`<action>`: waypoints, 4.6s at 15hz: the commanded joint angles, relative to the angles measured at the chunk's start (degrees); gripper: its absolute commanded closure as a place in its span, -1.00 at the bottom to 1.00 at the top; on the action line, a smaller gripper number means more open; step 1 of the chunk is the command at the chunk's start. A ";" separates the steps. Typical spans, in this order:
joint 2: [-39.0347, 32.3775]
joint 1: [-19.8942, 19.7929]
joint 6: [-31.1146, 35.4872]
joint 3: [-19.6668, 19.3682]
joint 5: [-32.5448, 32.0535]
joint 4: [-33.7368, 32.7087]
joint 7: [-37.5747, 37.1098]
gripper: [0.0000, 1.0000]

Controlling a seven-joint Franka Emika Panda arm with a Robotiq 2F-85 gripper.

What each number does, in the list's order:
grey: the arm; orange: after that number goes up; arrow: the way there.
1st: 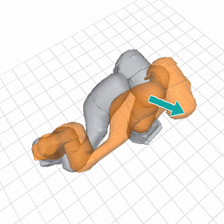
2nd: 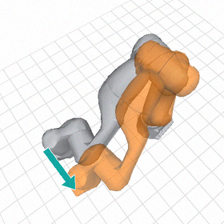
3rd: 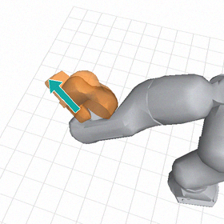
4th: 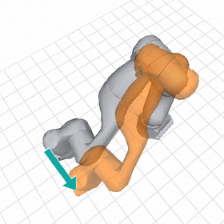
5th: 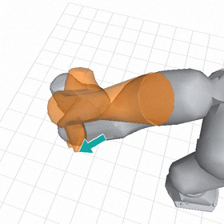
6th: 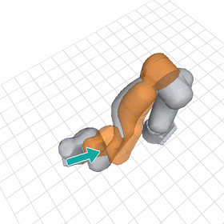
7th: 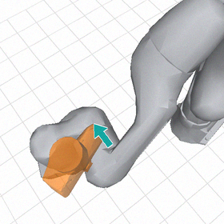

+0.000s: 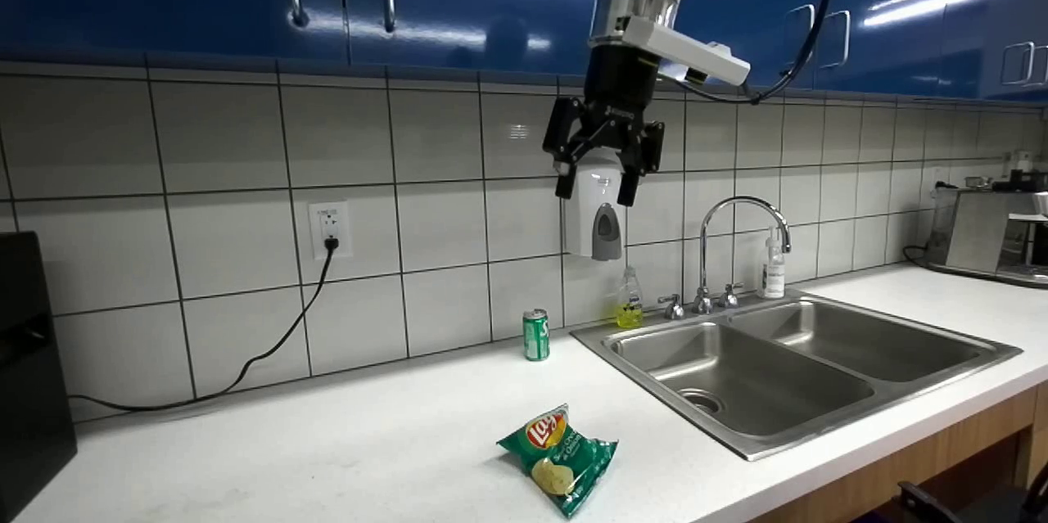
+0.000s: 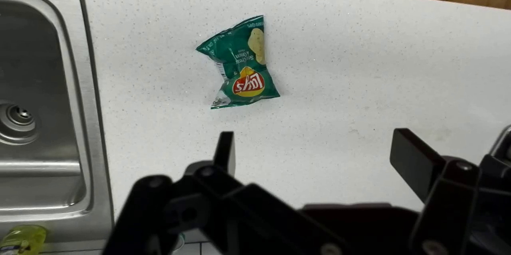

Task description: Put the green packet in the sink.

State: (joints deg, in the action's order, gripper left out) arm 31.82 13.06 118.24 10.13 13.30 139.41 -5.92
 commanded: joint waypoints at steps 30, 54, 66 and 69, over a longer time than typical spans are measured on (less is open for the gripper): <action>-27.83 -0.87 18.90 3.00 -11.23 3.32 -2.23 -1.00; -51.08 -0.10 30.62 -0.41 -14.14 -6.50 -0.98 -1.00; -53.94 0.19 30.28 -1.66 -14.76 -9.29 -0.93 0.02; -53.85 0.26 30.10 -1.86 -15.12 -9.53 -1.06 0.47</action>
State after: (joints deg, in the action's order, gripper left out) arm -21.76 12.86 148.79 9.04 -0.28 130.88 -7.23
